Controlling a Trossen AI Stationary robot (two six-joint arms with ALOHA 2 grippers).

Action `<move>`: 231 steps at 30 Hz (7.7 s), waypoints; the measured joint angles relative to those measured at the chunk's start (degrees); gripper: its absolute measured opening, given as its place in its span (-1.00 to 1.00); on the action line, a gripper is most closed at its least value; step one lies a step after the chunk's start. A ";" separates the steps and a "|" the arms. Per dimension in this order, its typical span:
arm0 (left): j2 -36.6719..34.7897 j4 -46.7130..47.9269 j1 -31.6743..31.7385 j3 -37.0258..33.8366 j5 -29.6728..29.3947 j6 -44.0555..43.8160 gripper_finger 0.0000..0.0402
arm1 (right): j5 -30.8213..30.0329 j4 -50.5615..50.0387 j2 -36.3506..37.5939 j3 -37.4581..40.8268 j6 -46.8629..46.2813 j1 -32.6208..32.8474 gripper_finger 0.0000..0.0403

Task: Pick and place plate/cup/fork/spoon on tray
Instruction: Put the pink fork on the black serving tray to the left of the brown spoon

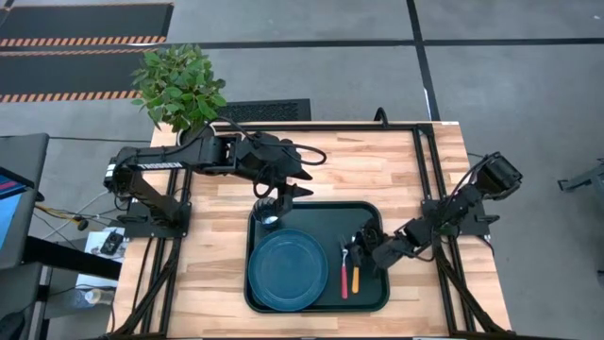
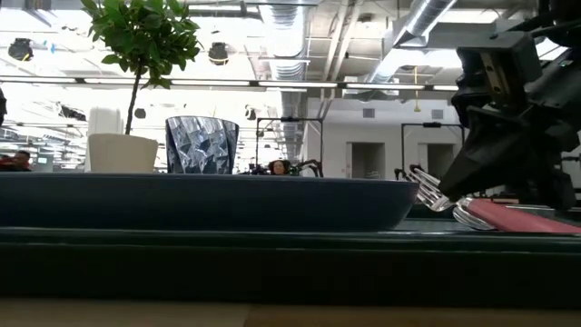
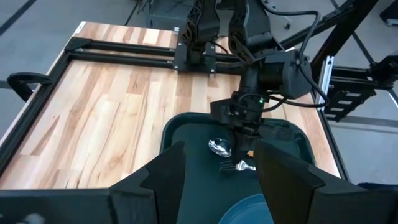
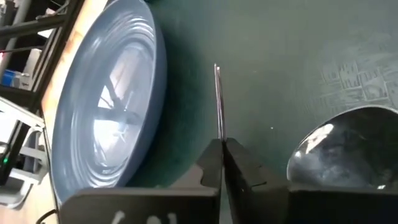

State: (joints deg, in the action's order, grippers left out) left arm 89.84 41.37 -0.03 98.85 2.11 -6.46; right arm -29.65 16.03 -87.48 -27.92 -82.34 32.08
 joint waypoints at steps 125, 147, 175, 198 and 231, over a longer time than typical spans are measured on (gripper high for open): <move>0.31 1.70 -5.07 -0.92 -7.34 0.42 -0.39 | 14.85 -33.77 -10.29 -23.94 20.86 -5.84 -0.96; 0.31 3.10 -5.07 -0.92 -7.56 1.70 -0.39 | 11.52 -54.14 -8.12 -32.24 13.33 -5.65 -0.38; 0.28 4.29 -5.09 -0.92 -7.56 1.67 -0.39 | 11.80 -56.74 -13.93 -32.96 16.63 -8.24 -0.36; 0.24 5.78 -5.09 -0.92 -7.54 1.05 -0.39 | 11.59 -58.39 -12.93 -35.44 19.25 -11.34 0.06; 0.26 6.42 -5.08 -0.92 -7.54 1.40 -0.39 | 1.44 -47.33 -10.95 -32.61 13.99 -8.54 -0.99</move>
State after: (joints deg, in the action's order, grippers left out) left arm 90.11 47.79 -5.11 97.93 -5.43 -5.06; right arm -28.20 -31.30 -98.43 -60.54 -68.35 23.54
